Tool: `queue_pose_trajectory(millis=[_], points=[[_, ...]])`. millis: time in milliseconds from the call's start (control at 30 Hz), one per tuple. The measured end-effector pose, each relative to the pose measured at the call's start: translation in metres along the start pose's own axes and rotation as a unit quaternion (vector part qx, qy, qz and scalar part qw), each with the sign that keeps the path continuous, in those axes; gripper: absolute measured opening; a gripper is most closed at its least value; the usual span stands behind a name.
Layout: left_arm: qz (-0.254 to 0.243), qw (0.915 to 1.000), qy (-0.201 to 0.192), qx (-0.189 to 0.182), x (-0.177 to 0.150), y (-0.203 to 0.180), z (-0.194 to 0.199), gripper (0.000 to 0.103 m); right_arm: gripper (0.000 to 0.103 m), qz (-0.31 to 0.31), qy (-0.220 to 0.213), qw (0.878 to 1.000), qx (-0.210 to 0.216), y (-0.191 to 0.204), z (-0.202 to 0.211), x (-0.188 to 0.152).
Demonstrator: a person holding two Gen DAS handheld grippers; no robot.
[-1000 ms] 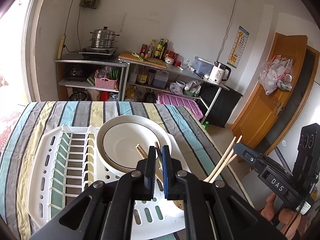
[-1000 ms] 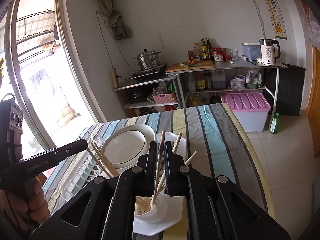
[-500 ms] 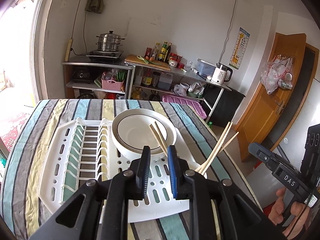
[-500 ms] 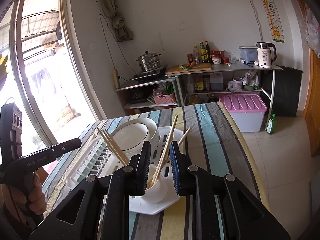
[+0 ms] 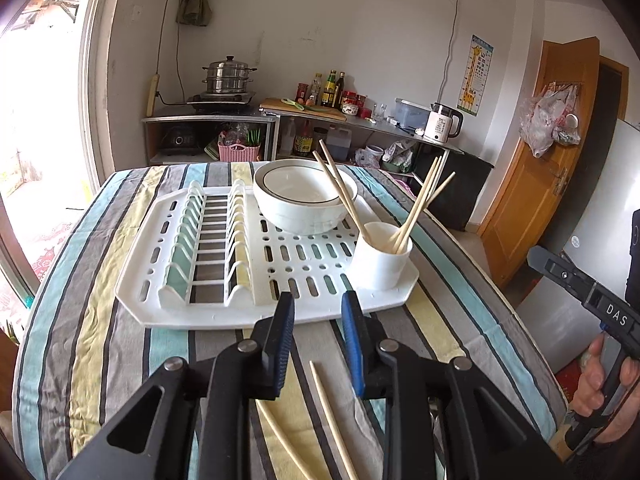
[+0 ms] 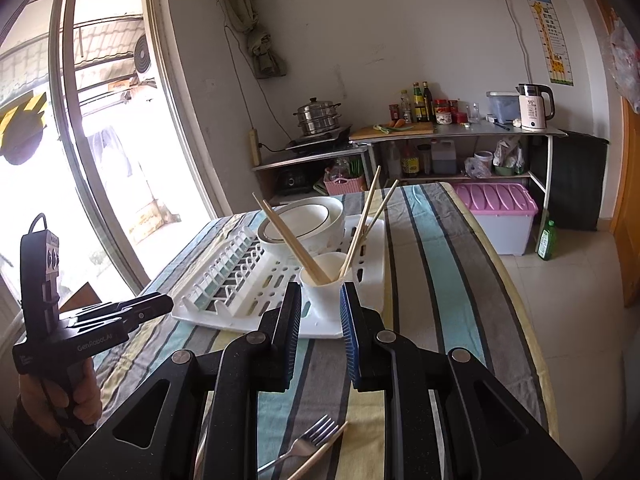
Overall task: Organize utensils
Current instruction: 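Move both open tools back down to the chopsticks on the cloth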
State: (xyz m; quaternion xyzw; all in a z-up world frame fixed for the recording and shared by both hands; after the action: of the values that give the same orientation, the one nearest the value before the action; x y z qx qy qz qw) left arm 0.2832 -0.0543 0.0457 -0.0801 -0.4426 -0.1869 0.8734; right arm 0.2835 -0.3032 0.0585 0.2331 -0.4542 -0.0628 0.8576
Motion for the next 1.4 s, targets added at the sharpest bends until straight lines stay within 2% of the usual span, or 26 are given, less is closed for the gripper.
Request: queue_pose_trajectory(millis=[267, 700, 867, 1033, 1400], points=[[0.008, 0.9999, 0.004, -0.007, -0.039, -0.009, 0.026, 0.026, 0.02, -0.012, 0.017, 1.0, 0.011, -0.006, 0.02, -0.03], [0.023, 0.9995, 0.023, 0.004, -0.085, -0.012, 0.045, 0.026, 0.021, -0.021, 0.051, 0.998, 0.012, -0.016, 0.026, -0.067], [0.029, 0.9989, 0.036, 0.004, -0.095, -0.01, 0.04, 0.026, 0.021, -0.023, 0.065, 0.998, 0.012, -0.018, 0.018, -0.077], [0.035, 0.998, 0.052, 0.007, -0.101, -0.005, 0.028, 0.026, 0.025, -0.031, 0.083, 0.996, 0.006, -0.026, 0.006, -0.082], [0.032, 0.9954, 0.089, 0.011, -0.101, -0.001, -0.004, 0.026, 0.026, -0.029, 0.12, 0.992, -0.005, -0.039, -0.025, -0.094]])
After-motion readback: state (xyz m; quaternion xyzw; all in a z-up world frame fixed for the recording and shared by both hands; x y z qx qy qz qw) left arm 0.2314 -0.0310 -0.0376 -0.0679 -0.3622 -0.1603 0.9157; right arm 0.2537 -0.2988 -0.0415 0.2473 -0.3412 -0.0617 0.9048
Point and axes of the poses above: each gripper's, at about its wrist camera, not at the fingertips, and z roughly against the way its jaws point, y to its left, x to its top, the point moved 5 cm from there along -z, roughly the way its jaws point, and after that the axes turned 15 degrees about -z, right-handed, at the moved point
